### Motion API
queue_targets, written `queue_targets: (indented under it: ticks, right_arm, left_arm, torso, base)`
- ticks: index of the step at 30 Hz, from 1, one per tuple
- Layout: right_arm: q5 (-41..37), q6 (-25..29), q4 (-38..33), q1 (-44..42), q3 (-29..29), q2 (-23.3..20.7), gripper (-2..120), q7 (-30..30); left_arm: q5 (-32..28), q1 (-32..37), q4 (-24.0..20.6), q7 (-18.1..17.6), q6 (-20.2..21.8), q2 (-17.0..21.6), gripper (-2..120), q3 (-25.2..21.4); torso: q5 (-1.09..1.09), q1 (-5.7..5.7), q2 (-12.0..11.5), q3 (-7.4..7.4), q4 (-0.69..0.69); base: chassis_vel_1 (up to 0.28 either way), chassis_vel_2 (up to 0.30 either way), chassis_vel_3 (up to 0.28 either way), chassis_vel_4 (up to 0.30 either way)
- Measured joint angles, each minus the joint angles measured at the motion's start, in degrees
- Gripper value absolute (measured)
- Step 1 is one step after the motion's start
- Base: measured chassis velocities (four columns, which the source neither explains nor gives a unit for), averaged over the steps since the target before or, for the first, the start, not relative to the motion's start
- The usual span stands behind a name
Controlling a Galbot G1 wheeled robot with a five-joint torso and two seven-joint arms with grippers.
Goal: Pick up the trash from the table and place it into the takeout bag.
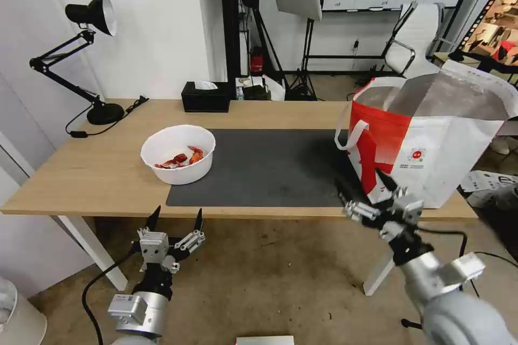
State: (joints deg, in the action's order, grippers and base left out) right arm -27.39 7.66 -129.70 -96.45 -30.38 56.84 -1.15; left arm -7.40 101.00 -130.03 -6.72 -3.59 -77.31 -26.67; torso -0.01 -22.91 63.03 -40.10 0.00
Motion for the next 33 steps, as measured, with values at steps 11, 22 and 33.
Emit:
queue_targets:
  ticks: [11, 22, 33]
  right_arm:
    - [3.13, -0.15, 3.47, -1.48, 2.58, 3.17, 100, -1.44]
    - [5.44, -0.26, 6.78, -1.57, 3.69, 5.23, 100, -2.73]
    - [5.43, -0.36, 6.82, -1.51, 3.82, 5.26, 100, -2.94]
  left_arm:
    - [0.04, 0.17, -0.56, 0.05, -0.03, -0.12, 100, -0.02]
    - [0.0, -0.14, -0.07, 0.11, 0.04, 0.1, 100, 0.07]
    - [-0.21, -0.2, 0.15, 0.12, 0.08, 0.4, 100, 0.04]
  torso:
    - [0.0, 0.0, 0.0, -0.01, 0.01]
    - [0.0, -0.01, 0.0, 0.0, 0.0]
    - [0.0, -0.01, 0.0, -0.01, 0.01]
  base:
    - [0.0, 0.0, 0.0, 0.0]
    - [0.0, 0.0, 0.0, 0.0]
    - [0.0, 0.0, 0.0, 0.0]
